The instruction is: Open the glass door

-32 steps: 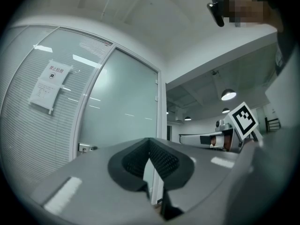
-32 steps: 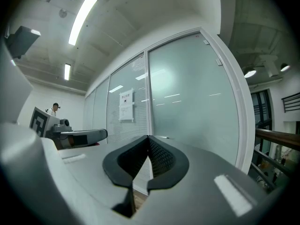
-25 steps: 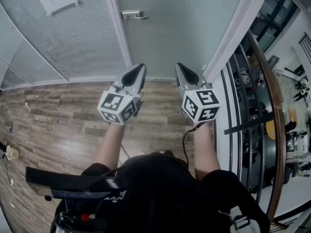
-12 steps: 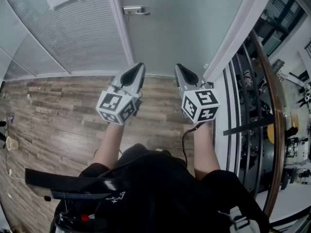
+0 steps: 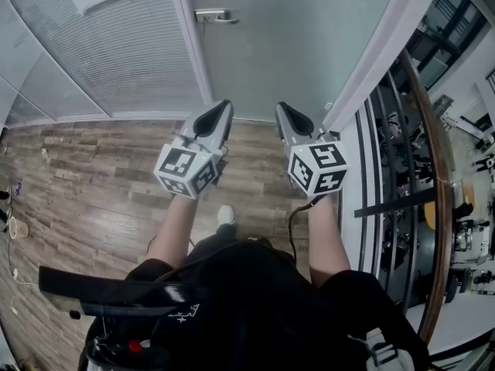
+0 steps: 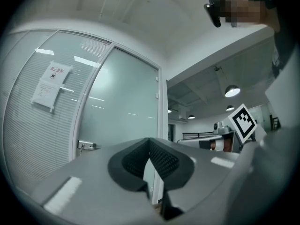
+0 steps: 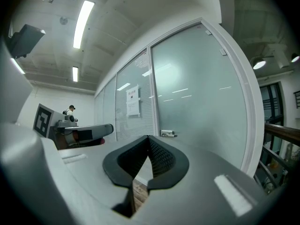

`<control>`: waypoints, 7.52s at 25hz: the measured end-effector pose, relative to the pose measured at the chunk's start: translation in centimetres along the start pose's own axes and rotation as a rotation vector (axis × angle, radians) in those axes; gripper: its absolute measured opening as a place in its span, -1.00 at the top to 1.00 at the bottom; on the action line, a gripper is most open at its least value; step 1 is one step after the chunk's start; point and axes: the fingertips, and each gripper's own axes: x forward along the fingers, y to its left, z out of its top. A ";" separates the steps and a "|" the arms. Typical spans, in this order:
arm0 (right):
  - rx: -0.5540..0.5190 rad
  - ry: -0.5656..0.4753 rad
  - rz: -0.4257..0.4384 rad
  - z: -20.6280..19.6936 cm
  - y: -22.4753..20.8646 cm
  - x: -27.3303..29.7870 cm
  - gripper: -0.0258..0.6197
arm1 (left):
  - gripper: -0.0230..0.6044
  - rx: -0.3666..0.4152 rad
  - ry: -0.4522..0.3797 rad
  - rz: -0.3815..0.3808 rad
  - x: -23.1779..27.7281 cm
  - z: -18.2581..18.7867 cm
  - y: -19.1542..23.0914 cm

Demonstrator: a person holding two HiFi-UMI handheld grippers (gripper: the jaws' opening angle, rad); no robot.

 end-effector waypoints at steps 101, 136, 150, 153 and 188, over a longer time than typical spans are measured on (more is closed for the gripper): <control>-0.049 0.113 0.224 -1.2 -13.6 34.6 0.91 | 0.93 -0.077 0.062 0.160 22.6 -6.5 26.3; -0.761 0.525 0.165 -11.1 -14.9 45.2 0.47 | 0.93 -0.182 0.156 -0.043 28.4 -10.5 34.7; -1.069 0.416 -0.001 -12.3 -14.8 46.2 0.55 | 0.93 -0.182 0.175 0.051 28.3 -10.4 35.1; -0.972 0.387 -0.037 -13.3 -14.9 46.3 0.55 | 0.93 -0.183 0.175 0.056 28.2 -11.0 35.1; -0.673 0.340 -0.096 -15.0 -17.6 50.4 0.55 | 0.93 -0.149 0.151 -0.045 28.0 -9.3 37.1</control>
